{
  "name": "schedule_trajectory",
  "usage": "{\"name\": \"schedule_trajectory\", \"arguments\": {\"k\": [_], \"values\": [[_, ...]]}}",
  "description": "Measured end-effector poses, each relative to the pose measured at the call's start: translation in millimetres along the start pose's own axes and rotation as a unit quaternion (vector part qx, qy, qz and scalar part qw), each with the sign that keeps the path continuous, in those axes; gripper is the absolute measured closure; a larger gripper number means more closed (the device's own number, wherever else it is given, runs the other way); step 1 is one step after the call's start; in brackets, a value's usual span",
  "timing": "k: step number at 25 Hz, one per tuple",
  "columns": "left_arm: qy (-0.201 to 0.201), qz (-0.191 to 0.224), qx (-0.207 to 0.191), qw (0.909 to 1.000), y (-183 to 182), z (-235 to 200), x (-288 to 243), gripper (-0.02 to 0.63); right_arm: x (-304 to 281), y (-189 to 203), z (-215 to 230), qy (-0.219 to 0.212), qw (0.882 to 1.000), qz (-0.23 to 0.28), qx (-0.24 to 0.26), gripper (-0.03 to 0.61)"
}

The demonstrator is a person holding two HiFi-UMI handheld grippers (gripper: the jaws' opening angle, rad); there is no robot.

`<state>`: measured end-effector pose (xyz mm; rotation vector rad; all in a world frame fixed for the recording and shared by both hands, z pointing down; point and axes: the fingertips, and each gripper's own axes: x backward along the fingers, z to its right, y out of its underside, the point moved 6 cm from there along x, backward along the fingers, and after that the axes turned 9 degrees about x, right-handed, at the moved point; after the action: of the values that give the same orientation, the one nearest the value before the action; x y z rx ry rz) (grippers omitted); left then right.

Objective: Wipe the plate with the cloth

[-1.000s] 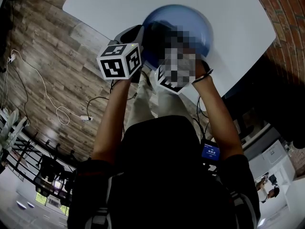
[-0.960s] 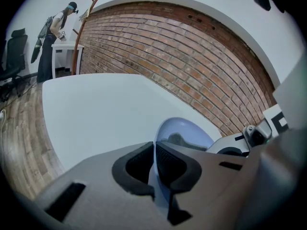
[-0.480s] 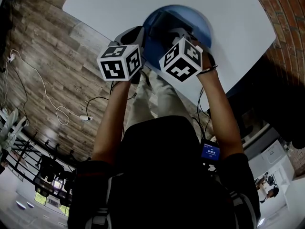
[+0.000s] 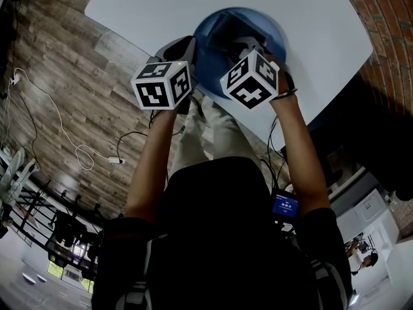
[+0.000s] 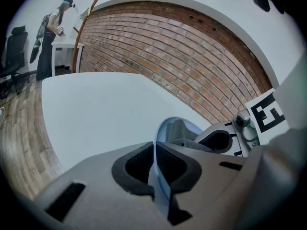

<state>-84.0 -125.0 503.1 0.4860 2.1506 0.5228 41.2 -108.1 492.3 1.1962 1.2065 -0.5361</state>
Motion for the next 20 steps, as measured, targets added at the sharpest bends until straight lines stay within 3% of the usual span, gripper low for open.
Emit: {"name": "schedule_trajectory", "arguments": {"k": [10,12,20], "values": [[0.014,0.019,0.029,0.9993,-2,2,0,0.582,10,5,-1,0.014,1.0,0.024,-0.008,0.525],[0.018,0.025,0.026,0.9992,-5,5,2,0.492,14,6,-1,0.019,0.999,0.032,-0.012,0.525],[0.032,0.039,-0.003,0.9987,-10,18,20,0.469,43,8,0,0.077,0.994,0.07,-0.044,0.525]]}}
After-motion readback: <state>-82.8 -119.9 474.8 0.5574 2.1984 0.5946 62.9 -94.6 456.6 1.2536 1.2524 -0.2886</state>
